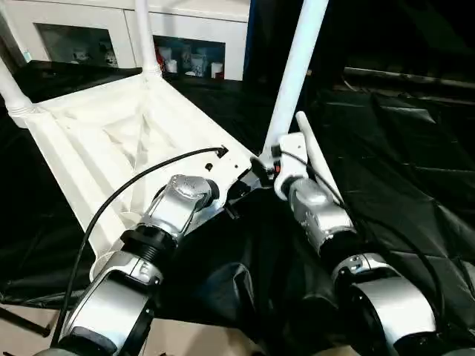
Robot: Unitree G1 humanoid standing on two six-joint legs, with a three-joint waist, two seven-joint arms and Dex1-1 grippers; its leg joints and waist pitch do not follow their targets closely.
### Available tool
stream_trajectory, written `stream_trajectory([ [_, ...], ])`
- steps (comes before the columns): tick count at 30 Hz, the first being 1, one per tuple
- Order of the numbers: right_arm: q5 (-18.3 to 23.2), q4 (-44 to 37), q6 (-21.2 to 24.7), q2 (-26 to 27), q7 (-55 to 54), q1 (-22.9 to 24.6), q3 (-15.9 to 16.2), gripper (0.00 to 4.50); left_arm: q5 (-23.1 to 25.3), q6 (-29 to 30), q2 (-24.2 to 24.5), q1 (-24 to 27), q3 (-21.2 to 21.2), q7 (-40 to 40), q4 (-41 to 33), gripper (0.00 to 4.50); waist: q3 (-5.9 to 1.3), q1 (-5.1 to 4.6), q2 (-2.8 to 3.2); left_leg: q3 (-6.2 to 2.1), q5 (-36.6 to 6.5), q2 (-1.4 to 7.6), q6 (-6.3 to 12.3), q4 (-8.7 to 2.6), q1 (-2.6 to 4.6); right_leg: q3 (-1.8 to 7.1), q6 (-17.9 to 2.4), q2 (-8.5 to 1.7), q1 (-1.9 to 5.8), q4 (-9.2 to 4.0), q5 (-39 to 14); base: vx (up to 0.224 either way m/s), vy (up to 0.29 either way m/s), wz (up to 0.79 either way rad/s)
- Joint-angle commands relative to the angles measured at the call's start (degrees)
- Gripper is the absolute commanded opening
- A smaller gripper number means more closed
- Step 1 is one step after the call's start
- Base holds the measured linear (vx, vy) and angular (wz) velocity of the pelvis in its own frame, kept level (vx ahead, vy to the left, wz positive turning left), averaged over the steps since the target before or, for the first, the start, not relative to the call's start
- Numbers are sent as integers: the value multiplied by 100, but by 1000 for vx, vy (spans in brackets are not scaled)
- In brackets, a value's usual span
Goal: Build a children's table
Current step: Insert table leg to table base
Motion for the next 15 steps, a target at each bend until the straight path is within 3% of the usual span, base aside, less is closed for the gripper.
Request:
stream_trajectory([
  [1, -18, -22, 100, 51, 411, 136, 140, 397, 36, -155, 19, -118, -82, -110, -38, 0, -309, 36, 94, -15, -862, 278, 439, -348, -138, 411, -1008, -486, 327, -535, -1556, 0, 0, 0],
  [4, 7, -188, 102, -18, 538, 186, 144, 428, 17, -220, 37, -106, -96, -196, -60, 0, -325, 49, 99, 2, -698, 275, 518, -322, -143, 403, -1096, -494, 359, -513, -1295, 0, 0, 0],
  [6, 109, -779, 248, -222, 1008, 412, 209, 443, -6, -362, 102, -69, -140, -393, -110, 0, -331, 62, 161, 22, -478, 286, 586, -299, -152, 395, -1236, -478, 370, -469, -867, 0, 0, 0],
  [8, 129, -1030, 317, -309, 1193, 524, 264, 448, -12, -419, 128, -51, -154, -461, -128, 0, -342, 78, 125, 38, -380, 300, 665, -280, -159, 389, -1280, -470, 404, -432, -561, 0, 0, 0],
  [9, 187, -1677, 518, -556, 1615, 819, 407, 448, -42, -450, 179, -5, -160, -581, -180, 0, -359, 117, 124, 51, -174, 285, 740, -245, -153, 396, -1318, -459, 429, -383, -174, 0, 0, 0],
  [10, 187, -1677, 518, -556, 1615, 819, 407, 448, -42, -450, 179, -5, -160, -581, -180, 0, -359, 117, 124, 51, -174, 285, 740, -245, -153, 396, -1318, -459, 429, -383, -174, 0, 0, 0],
  [11, 224, -2007, 640, -692, 1815, 967, 469, 448, -54, -519, 214, 19, -172, -671, -200, 0, -366, 122, 161, 51, -71, 296, 814, -237, -155, 398, -1407, -476, 412, -355, 9, 0, 0, 0],
  [12, 266, -2752, 868, -1057, 2257, 1289, 624, 448, -58, -584, 310, 72, -189, -816, -247, 0, -371, 168, 154, 51, 114, 275, 922, -209, -166, 392, -1385, -444, 454, -350, 284, 0, 0, 0],
  [15, 312, -3455, 1137, -1457, 2641, 1578, 709, 448, -84, -679, 433, 146, -201, -1026, -316, 0, -401, 192, 174, 42, 339, 283, 1067, -170, -171, 390, -1464, -443, 442, -279, 738, 0, 0, 0],
])
